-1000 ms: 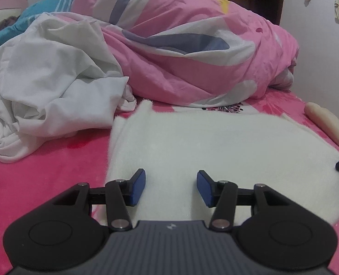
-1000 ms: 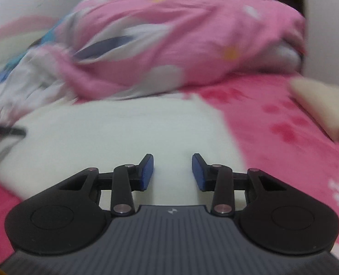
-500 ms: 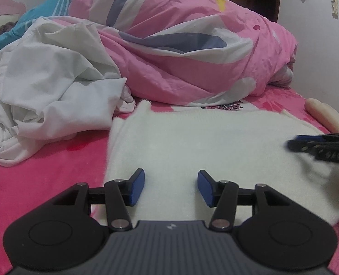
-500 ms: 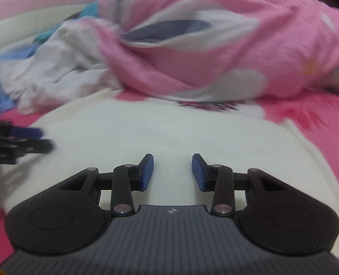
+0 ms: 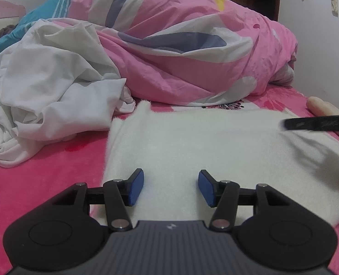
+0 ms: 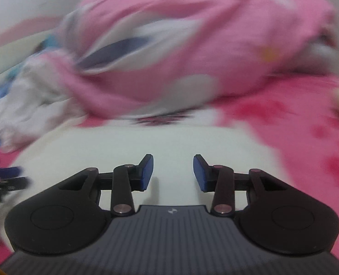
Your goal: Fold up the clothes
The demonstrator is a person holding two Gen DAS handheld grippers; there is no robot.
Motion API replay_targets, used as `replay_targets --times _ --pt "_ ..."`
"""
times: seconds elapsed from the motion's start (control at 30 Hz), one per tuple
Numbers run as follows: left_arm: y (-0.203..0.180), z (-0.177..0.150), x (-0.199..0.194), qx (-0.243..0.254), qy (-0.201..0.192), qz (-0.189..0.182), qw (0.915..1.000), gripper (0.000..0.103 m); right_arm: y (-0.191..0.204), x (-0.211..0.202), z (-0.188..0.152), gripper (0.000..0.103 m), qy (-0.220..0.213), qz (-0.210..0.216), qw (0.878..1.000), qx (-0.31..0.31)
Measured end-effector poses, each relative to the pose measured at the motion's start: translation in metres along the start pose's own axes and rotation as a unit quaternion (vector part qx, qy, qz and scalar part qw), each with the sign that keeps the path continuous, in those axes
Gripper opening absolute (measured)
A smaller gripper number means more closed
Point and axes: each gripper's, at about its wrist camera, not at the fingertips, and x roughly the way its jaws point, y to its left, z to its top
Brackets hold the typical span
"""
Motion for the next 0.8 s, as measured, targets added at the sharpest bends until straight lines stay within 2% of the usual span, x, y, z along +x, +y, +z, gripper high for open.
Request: replay_targets --times 0.03,0.1,0.23,0.27,0.3,0.33,0.43,0.5,0.6,0.7,0.8 --pt "0.0 0.0 0.0 0.0 0.0 -0.001 1.0 0.055 0.011 0.012 0.001 0.038 0.013 0.01 1.0 -0.023" --pt "0.001 0.0 0.0 -0.001 0.001 -0.002 1.0 0.055 0.014 0.026 0.002 0.038 0.03 0.001 0.998 -0.048" --pt "0.005 0.0 0.0 0.002 -0.001 -0.011 0.9999 0.055 -0.05 0.022 0.007 0.037 0.035 -0.069 0.997 0.021" --pt "0.005 0.0 0.0 0.004 -0.001 -0.012 0.9999 0.055 -0.07 0.018 0.008 0.036 0.036 -0.089 0.994 0.045" --pt "0.005 0.004 -0.001 0.003 -0.004 -0.015 0.9999 0.055 -0.085 0.014 0.007 0.028 0.035 -0.098 0.992 0.065" --pt "0.005 0.007 -0.003 0.002 -0.007 -0.018 0.9998 0.054 -0.097 0.008 0.007 0.027 0.033 -0.099 0.991 0.084" --pt "0.004 0.019 -0.007 -0.001 -0.017 -0.027 0.9995 0.054 -0.095 -0.006 0.013 0.03 0.018 -0.114 0.99 0.082" --pt "0.004 0.026 -0.01 -0.003 -0.023 -0.032 0.9992 0.054 -0.073 -0.006 0.019 0.031 0.004 -0.093 0.994 0.054" --pt "0.001 0.04 -0.009 0.001 -0.029 -0.035 0.999 0.054 -0.04 0.01 0.025 0.032 0.008 -0.03 0.999 0.023" --pt "0.002 0.056 0.027 -0.004 0.002 -0.028 0.9996 0.054 -0.014 0.032 0.025 0.032 0.026 0.008 1.0 -0.004" --pt "0.008 0.067 0.063 -0.016 0.036 -0.009 0.9992 0.054 -0.016 0.046 0.022 0.032 0.044 0.021 0.999 0.005"
